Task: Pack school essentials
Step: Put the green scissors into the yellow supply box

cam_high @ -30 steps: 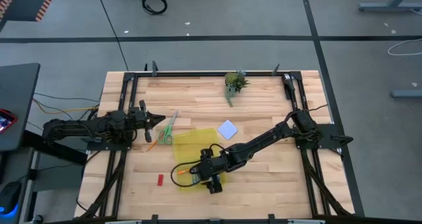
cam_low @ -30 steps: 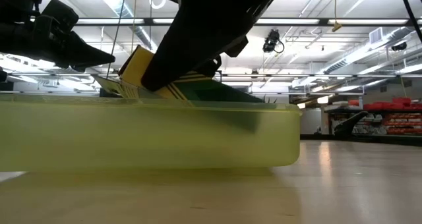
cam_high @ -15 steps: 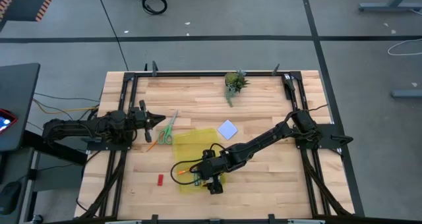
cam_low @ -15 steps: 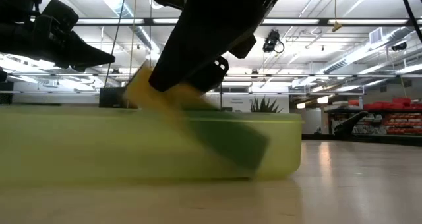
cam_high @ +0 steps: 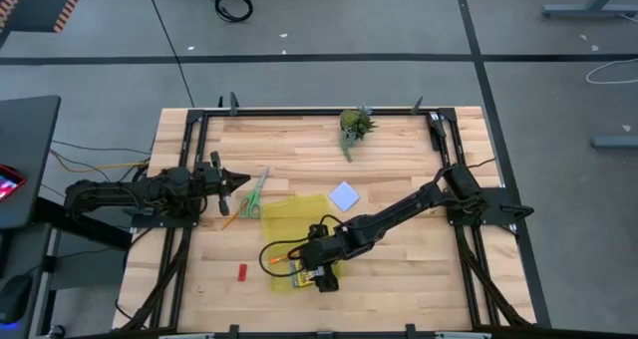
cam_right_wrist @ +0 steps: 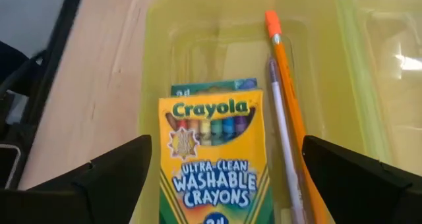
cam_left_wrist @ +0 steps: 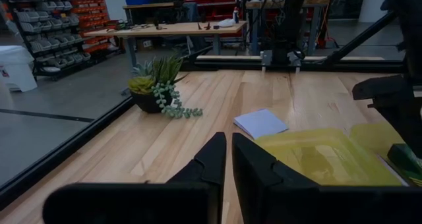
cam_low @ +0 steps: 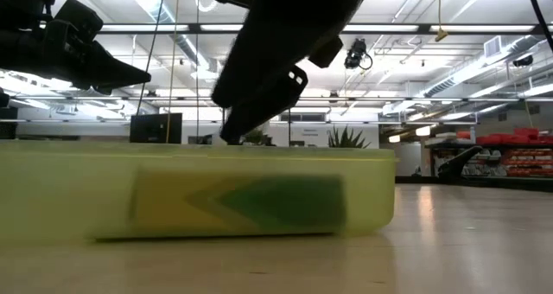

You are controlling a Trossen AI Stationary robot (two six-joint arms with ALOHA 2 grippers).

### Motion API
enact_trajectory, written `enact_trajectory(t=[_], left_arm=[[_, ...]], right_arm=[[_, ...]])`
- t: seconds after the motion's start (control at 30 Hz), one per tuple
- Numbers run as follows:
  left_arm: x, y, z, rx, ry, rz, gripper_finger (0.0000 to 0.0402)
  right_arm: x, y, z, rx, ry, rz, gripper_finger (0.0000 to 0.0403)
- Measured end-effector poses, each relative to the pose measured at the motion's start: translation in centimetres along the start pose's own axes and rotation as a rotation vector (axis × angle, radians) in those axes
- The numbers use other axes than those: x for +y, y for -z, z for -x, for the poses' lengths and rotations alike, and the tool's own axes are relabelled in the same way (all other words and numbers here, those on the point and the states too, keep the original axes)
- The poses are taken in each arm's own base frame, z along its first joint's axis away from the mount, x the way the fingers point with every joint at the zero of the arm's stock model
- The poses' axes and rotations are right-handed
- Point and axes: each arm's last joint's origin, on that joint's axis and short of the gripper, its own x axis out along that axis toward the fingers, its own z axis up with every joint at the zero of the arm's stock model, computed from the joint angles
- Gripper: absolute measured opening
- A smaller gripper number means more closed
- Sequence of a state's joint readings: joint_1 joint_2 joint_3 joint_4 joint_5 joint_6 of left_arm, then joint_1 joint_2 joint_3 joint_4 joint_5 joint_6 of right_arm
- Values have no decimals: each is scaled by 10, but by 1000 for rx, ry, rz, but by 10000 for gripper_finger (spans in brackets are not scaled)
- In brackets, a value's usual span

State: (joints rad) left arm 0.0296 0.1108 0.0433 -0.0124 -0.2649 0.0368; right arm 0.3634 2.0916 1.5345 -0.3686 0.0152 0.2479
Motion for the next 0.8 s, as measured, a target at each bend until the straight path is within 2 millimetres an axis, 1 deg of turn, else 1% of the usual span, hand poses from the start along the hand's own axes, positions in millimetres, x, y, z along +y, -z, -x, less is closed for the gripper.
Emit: enact_trajectory(t=[0.1,0.4,0.47,0.57,0.67,0.8], left_arm=[[0,0,0,1,0,0,29],[0,0,0,0,0,-4,26],[0,0,0,-1,-6,-72,30],[0,0,0,0,-7,-170,34],[0,0,0,1,-8,-210,36],[0,0,0,1,-8,-211,31]], right_arm=[[0,-1,4,-1,2,-4,399],[3,-19,18,8,14,-42,399],[3,-23,22,4,25,-45,399],[-2,-27,28,18,71,-73,399],[-7,-34,38,-1,96,-88,399],[-15,-39,63,-16,166,-96,399]])
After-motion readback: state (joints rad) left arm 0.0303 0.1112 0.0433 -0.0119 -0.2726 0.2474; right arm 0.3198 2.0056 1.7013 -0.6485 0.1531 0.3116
